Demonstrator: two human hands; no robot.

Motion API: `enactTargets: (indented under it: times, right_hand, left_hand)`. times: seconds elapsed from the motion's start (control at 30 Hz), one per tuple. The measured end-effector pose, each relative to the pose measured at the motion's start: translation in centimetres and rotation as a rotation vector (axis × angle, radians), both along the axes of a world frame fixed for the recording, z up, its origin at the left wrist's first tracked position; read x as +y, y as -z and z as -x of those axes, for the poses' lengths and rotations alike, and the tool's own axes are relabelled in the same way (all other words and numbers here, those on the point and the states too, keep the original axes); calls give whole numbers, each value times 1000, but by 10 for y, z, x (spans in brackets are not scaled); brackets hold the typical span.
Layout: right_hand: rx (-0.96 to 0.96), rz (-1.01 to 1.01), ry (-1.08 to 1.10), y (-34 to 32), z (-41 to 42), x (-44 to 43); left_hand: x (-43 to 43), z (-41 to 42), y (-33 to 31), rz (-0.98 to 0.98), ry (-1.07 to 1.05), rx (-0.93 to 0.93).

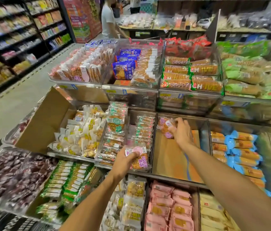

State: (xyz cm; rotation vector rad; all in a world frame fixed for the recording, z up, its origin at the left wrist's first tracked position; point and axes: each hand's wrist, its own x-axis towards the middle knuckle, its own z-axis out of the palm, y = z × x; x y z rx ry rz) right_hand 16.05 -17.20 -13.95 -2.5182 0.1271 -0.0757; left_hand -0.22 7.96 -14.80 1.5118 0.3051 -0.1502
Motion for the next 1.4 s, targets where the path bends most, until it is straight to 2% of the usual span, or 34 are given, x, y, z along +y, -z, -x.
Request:
enactTargets:
  times: [0.1,0.2,0.27,0.37,0.43,0.6,0.8,0.97,1.27,1.4]
  right_hand:
    - [-109,48,17,2,-1,1]
    - [-145,-79,52,15,0,6]
    - [-87,-209,160,20,2,13]
    - [95,-193,264,28,4,22]
    - [112,-165,263,31,4,24]
    - [78,-392,280,34,6,19]
    - [-37,-438,202,43,54,18]
    - [26,-460,177,42,66,17]
    - [151,-890,121,7,21,23]
    - [226,-913,121,6,16,19]
  left_hand:
    - [0,-2,2,17,6,-8]
    - [1,-3,3,35,13,-7]
    - [1,-3,1,40,13,-9]
    - [1,-3,1,57,9,-5]
    - [1,-2,0,62,16,-9]
    - [2,-2,-5,124,28,2]
    - [4,-1,-3,95,64,-2]
    - [2,-3,-3,161,41,12]
    - [-1,0,-8,160,29,9]
    - [-1,-1,-7,178,24,8]
